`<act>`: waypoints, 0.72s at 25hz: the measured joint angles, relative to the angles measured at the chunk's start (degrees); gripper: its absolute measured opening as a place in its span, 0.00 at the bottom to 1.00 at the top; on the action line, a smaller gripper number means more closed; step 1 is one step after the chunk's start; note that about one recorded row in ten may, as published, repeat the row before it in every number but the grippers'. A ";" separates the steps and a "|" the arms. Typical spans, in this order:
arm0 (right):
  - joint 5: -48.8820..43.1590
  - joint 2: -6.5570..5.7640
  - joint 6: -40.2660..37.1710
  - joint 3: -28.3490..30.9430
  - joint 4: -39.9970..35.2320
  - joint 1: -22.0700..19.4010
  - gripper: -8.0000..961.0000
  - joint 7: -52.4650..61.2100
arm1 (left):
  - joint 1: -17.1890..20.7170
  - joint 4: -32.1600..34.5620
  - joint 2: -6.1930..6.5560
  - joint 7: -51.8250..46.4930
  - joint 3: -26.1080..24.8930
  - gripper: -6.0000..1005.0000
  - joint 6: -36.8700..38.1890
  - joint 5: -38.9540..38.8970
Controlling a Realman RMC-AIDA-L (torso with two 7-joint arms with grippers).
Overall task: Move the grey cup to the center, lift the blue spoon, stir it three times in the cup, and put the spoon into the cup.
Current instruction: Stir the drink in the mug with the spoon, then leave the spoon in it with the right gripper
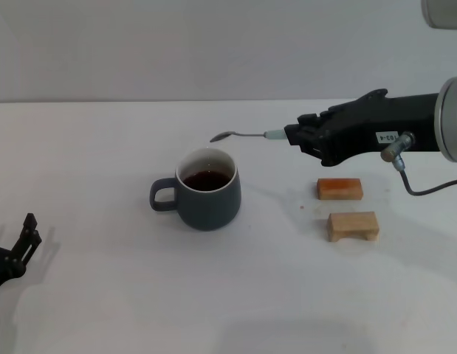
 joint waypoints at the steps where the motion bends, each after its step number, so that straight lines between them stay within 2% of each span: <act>1: -0.07 0.02 0.38 0.09 -0.02 0.05 0.17 0.16 | 0.06 0.00 0.00 0.00 -0.01 0.85 0.04 0.00; 8: -1.48 0.00 0.91 0.44 -0.32 0.14 0.17 0.72 | 0.28 0.01 0.07 0.00 -0.72 0.85 0.34 -0.03; 18: -5.34 0.22 -1.66 -3.61 -3.58 0.78 0.17 1.19 | 1.06 -0.07 0.09 0.00 -0.79 0.85 2.54 -0.09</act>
